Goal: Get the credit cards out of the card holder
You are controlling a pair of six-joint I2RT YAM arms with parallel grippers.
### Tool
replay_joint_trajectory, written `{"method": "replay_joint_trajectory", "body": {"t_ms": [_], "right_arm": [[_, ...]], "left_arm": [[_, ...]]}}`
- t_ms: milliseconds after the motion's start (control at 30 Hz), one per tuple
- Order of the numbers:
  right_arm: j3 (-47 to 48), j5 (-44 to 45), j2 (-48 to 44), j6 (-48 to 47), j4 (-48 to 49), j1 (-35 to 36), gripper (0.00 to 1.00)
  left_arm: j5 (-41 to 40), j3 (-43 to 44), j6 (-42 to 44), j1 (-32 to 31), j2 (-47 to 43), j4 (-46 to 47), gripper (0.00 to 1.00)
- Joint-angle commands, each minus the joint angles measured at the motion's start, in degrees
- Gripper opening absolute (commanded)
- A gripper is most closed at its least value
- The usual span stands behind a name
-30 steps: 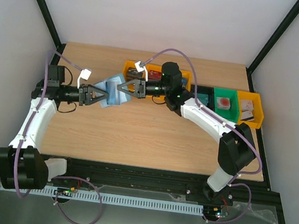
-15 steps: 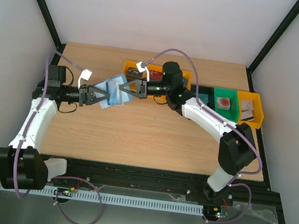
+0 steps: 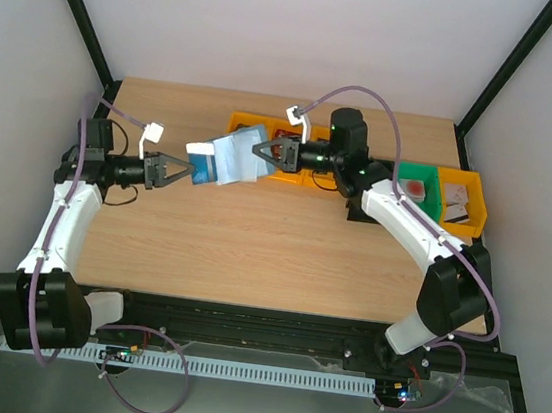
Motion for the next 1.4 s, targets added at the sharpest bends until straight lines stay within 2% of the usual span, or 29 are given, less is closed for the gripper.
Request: {"method": "replay_joint_trajectory", "body": {"t_ms": [0,100,233,400,467,567,600,733,833,967,1033,1133,1233,1267,1300,1367], "right_arm": [[0.42,6.56,-0.43,-0.52,-7.19,-0.33,0.02],[-2.38,8.10,0.70,4.77,-4.17,1.13,0.02],[-4.20,8.42,2.98,9.99,2.56,7.43,0.02],[-11.61,9.14,7.77,27.52,24.23,9.49,0.02],[-13.98,11.20,9.56,30.60,25.86,9.54,0.02],[-15.85,13.68,12.01,30.83,22.45,9.44,0.03],[-16.29,13.93,12.71,30.52,20.87,9.15,0.08],[-19.91,18.01,11.29,26.70,12.18,5.83,0.42],[-20.10,24.64,5.79,18.73,1.50,3.39,0.55],[-12.04,34.66,-0.15,3.28,-16.48,3.06,0.62],[-8.07,37.02,-2.26,-1.92,-20.76,3.01,0.65],[-3.71,36.88,-5.16,-4.80,-22.84,2.21,0.67],[0.40,36.01,-7.30,-5.21,-24.29,1.01,0.68],[1.72,35.75,-7.92,-5.05,-24.49,0.81,0.68],[2.24,35.57,-8.71,-4.93,-24.38,0.70,0.69],[2.62,34.95,-10.41,-3.39,-23.08,0.53,0.69]], "left_arm": [[-2.57,-0.11,-1.19,1.47,-0.90,1.34,0.02],[-2.39,0.06,-1.13,1.69,-0.87,1.34,0.02],[-2.66,-0.01,-1.24,2.04,-0.86,1.34,0.02],[-2.89,-0.10,-1.29,2.29,-1.05,1.34,0.02],[-2.83,-0.17,-1.29,2.36,-1.12,1.34,0.02],[-2.63,-0.32,-1.16,2.34,-1.08,1.31,0.02],[-2.59,-0.35,-1.12,2.33,-1.05,1.25,0.02],[-2.61,-0.22,0.21,2.20,-1.06,0.19,0.02],[-2.33,0.44,2.37,1.64,-0.91,-1.77,0.02],[-3.56,2.01,5.58,-0.26,-0.46,-4.51,0.02],[-7.68,4.27,9.14,-2.24,0.00,-7.49,0.02],[-20.52,10.18,14.69,-7.19,1.12,-12.62,0.02],[-37.64,18.35,21.45,-13.49,2.25,-16.56,0.02],[-45.66,21.32,23.41,-16.31,2.56,-17.56,0.02],[-49.45,23.83,25.15,-17.93,2.90,-18.32,0.02],[-63.84,27.92,28.37,-23.45,3.38,-18.78,0.02]]}}
